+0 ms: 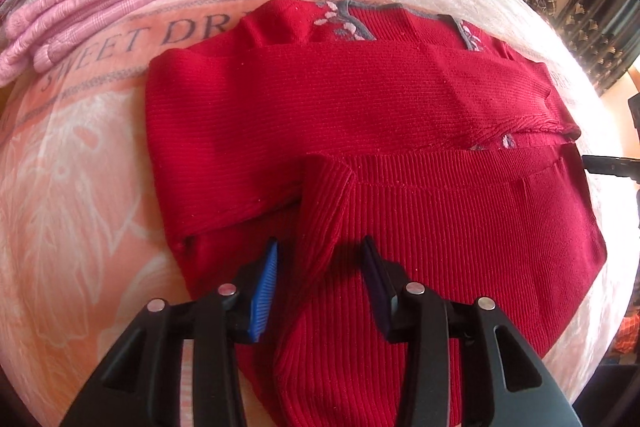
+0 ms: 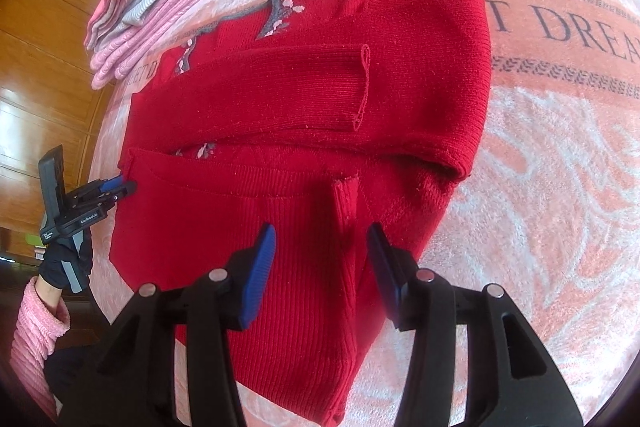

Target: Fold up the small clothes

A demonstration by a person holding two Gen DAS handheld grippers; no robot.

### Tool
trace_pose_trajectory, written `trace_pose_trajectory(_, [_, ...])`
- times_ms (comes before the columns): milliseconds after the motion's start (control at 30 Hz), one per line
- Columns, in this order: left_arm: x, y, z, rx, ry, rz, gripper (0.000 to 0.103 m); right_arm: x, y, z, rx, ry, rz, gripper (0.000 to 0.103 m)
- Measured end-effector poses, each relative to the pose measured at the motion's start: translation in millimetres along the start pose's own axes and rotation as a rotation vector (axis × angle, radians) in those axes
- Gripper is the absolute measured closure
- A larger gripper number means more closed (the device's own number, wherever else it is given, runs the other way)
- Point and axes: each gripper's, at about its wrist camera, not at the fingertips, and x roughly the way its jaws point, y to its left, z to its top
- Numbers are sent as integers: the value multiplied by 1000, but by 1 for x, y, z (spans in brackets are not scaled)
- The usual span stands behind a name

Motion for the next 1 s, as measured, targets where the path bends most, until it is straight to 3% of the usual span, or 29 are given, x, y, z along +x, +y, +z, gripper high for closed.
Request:
trace_pose_trajectory(200, [2, -2, 1, 21, -13, 11, 54, 19, 4, 3, -37, 7, -52, 56])
trace_pose_trajectory(267, [1, -4, 0, 29, -21, 16, 58, 21, 9, 2, -70, -5, -53, 68])
trace_pose_trajectory(333, [1, -5, 0, 38, -21, 14, 71, 19, 10, 2, -88, -16, -13, 99])
trace_pose_trajectory(367, [0, -4, 0, 36, -24, 6, 77, 16, 10, 1, -76, -27, 32, 100])
trace_pose_trajectory(400, [-2, -4, 4, 27, -28, -1, 89, 12, 9, 1, -71, -42, 59, 100])
trace_pose_trajectory(467, [-6, 2, 5, -5, -48, -48, 96, 3, 12, 1, -80, -55, 71, 100])
trace_pose_trajectory(733, [-43, 16, 2, -64, -182, -204, 97, -31, 4, 4, -41, -131, 167, 100])
trace_pose_trajectory(1000, [-88, 24, 39, -103, -368, -211, 99, -71, 6, 31, -48, -253, 187, 100])
